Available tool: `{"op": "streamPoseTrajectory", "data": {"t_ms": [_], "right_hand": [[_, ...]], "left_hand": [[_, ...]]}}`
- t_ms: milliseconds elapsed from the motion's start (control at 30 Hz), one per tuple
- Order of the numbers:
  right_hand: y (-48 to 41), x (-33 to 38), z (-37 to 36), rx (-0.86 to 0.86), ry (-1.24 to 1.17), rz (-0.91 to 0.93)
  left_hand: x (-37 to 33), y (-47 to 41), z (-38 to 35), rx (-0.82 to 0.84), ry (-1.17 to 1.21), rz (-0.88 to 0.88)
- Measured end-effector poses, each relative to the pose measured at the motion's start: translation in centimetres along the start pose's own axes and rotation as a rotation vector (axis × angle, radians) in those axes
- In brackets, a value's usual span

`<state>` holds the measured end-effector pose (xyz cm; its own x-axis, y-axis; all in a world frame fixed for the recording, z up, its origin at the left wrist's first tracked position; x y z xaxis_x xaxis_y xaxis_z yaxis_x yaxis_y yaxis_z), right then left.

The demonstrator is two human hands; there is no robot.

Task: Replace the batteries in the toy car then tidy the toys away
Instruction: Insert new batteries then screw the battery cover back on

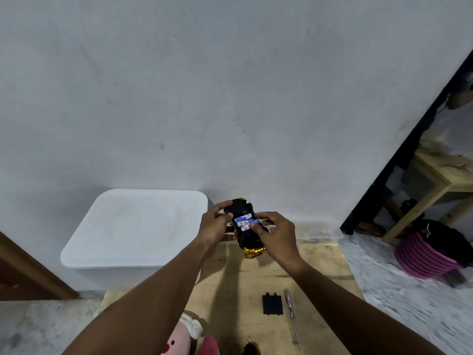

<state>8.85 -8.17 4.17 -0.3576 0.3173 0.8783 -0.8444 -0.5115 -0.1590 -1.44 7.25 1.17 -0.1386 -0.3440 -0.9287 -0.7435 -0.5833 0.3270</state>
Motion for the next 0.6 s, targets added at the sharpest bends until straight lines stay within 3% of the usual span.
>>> {"op": "streamPoseTrajectory", "data": {"t_ms": [133, 300, 600], "right_hand": [[-0.7, 0.8, 0.0, 0.114, 0.143, 0.072], [-1.6, 1.5, 0.2, 0.267, 0.152, 0.052], [-3.2, 1.9, 2.5, 0.285, -0.076, -0.096]], "left_hand": [[-0.2, 0.1, 0.2, 0.007, -0.029, -0.008], [-0.4, 0.2, 0.0, 0.012, -0.058, -0.007], [-0.5, 0.1, 0.8, 0.006, -0.084, -0.001]]}}
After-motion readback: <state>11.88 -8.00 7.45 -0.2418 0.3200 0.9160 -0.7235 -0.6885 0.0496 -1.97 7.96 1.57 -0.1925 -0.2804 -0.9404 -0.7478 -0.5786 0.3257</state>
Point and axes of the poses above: each hand's wrist, its own y-axis away from the middle knuckle, its own z-axis out of the back of the hand, x = y × z, the point moved 9 cm from there along -y, towards the middle knuckle, and after that the axes turned 1 degree about x, right-handed, at the moved point
